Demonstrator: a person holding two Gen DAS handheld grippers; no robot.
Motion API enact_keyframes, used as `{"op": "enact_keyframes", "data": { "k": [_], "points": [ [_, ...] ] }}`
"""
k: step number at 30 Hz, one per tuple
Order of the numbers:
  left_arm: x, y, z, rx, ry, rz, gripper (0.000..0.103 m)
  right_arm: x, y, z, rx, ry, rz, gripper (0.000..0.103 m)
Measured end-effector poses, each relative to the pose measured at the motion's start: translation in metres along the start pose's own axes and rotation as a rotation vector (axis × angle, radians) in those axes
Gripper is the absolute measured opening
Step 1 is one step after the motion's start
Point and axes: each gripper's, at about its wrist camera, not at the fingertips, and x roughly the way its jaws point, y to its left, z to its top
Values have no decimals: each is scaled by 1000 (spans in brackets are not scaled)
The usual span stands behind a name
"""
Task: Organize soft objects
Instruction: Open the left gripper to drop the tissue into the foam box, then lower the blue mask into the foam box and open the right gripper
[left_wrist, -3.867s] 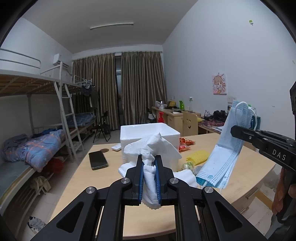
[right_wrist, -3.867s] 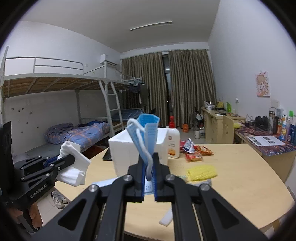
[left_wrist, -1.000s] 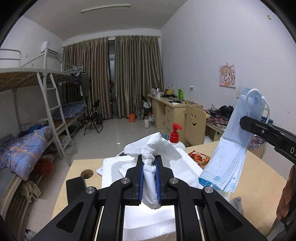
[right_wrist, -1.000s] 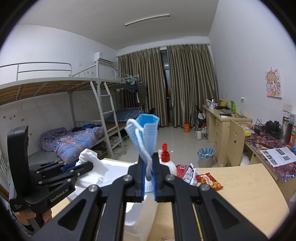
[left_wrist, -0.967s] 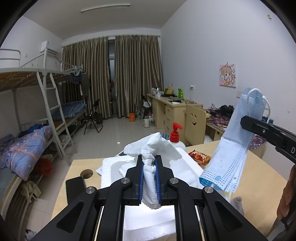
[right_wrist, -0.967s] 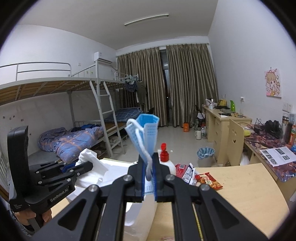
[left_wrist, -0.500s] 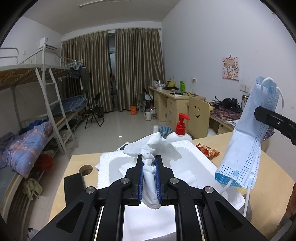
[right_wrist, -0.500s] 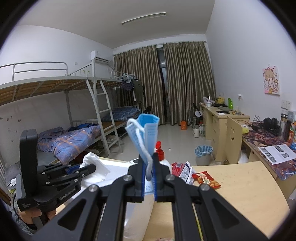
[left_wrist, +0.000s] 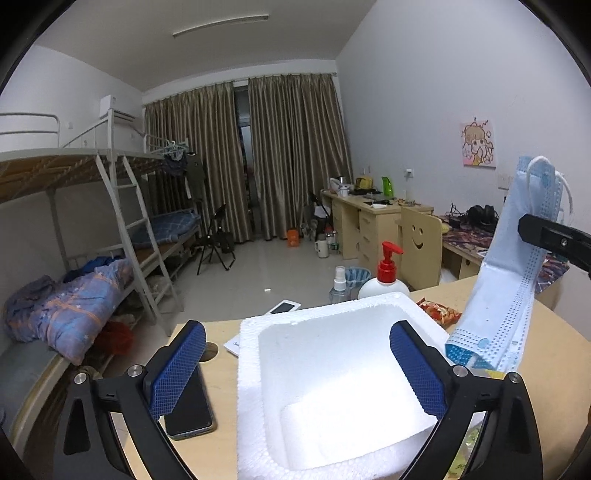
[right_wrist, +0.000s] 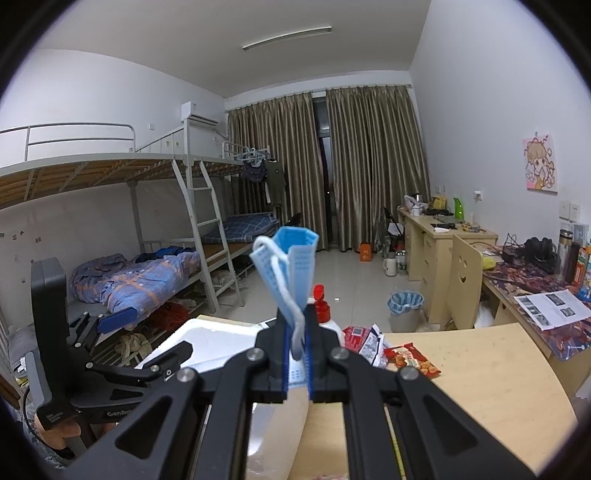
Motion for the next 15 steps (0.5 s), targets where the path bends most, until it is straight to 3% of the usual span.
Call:
{"op": "enact_keyframes", "data": {
  "k": [15],
  "points": [
    [-43, 37, -4, -44, -51, 54, 100, 12, 11, 7, -20, 7, 34, 9]
  ]
}}
